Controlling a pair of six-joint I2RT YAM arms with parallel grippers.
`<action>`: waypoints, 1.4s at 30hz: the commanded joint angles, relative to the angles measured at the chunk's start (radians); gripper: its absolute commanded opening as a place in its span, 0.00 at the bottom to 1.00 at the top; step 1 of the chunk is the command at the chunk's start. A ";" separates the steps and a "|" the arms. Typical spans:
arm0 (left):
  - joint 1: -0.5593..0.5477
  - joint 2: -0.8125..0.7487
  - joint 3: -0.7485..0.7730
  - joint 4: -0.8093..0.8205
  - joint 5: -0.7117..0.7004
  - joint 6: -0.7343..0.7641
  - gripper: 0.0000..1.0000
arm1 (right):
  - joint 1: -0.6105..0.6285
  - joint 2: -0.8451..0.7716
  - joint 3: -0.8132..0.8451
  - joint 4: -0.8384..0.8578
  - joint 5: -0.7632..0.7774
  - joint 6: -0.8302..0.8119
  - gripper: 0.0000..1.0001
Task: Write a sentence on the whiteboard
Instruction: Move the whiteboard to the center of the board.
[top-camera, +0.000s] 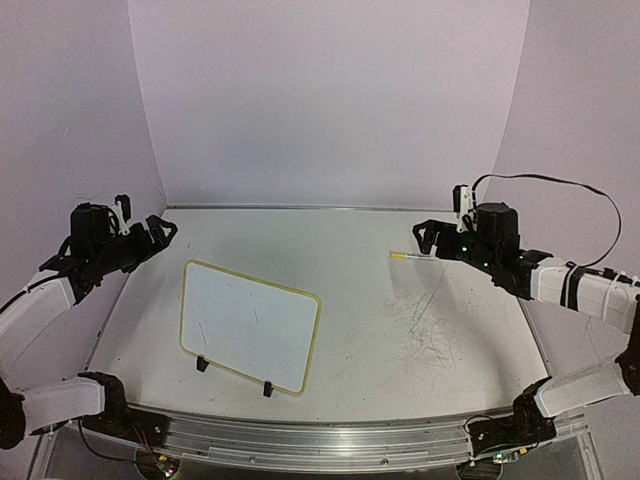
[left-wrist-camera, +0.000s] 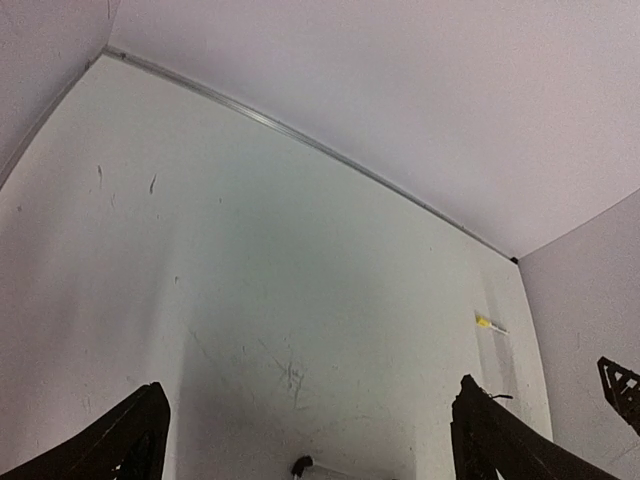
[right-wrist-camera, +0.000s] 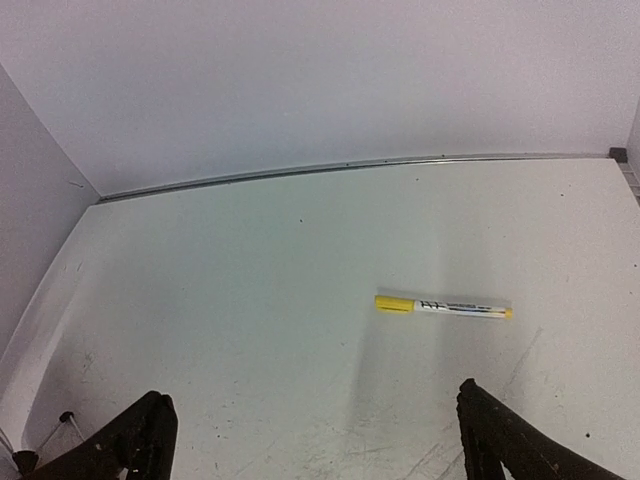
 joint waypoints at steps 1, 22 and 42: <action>0.000 -0.016 0.075 -0.221 0.066 0.007 0.99 | 0.025 0.020 0.052 0.000 0.021 0.008 0.98; -0.426 -0.063 0.008 -0.389 -0.020 -0.087 0.88 | 0.057 -0.041 -0.005 0.093 0.055 0.071 0.98; -1.320 0.390 -0.005 -0.147 -0.521 -0.427 0.72 | 0.057 -0.166 -0.071 0.058 0.065 0.103 0.98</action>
